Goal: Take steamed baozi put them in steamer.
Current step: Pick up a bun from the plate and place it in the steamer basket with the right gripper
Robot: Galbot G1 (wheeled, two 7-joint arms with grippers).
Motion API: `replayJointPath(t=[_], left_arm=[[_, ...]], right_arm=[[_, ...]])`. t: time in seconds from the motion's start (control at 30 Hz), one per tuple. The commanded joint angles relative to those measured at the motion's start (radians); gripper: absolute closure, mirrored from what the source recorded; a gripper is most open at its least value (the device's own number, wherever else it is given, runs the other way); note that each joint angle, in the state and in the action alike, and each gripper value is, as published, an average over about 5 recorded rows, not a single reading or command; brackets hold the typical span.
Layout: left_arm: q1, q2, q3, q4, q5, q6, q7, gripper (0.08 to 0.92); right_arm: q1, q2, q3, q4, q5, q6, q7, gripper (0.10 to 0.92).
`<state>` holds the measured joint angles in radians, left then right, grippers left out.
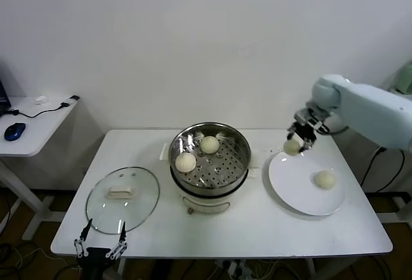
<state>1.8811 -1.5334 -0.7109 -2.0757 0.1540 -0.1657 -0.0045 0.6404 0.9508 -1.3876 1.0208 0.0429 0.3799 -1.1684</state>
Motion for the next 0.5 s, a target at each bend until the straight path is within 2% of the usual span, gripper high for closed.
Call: replayJointPath(t=[0.03, 0.27, 0.5], left_arm=[[0.001, 0.003, -0.005, 0.0, -0.002, 0.0, 0.0, 0.177], [-0.002, 0.008, -0.007, -0.003, -0.002, 0.006, 0.003, 0.177], [-0.01, 0.013, -0.009, 0.003, -0.001, 0.013, 0.004, 0.177]], right_arm=[[0.225, 0.212, -0.085, 0.171, -0.105, 0.309, 0.051, 0.44], [0.077, 0.304, -0.018, 0.241, -0.214, 0.32, 0.073, 0.44], [-0.028, 0.387, -0.012, 0.236, -0.187, 0.301, 0.073, 0.44]])
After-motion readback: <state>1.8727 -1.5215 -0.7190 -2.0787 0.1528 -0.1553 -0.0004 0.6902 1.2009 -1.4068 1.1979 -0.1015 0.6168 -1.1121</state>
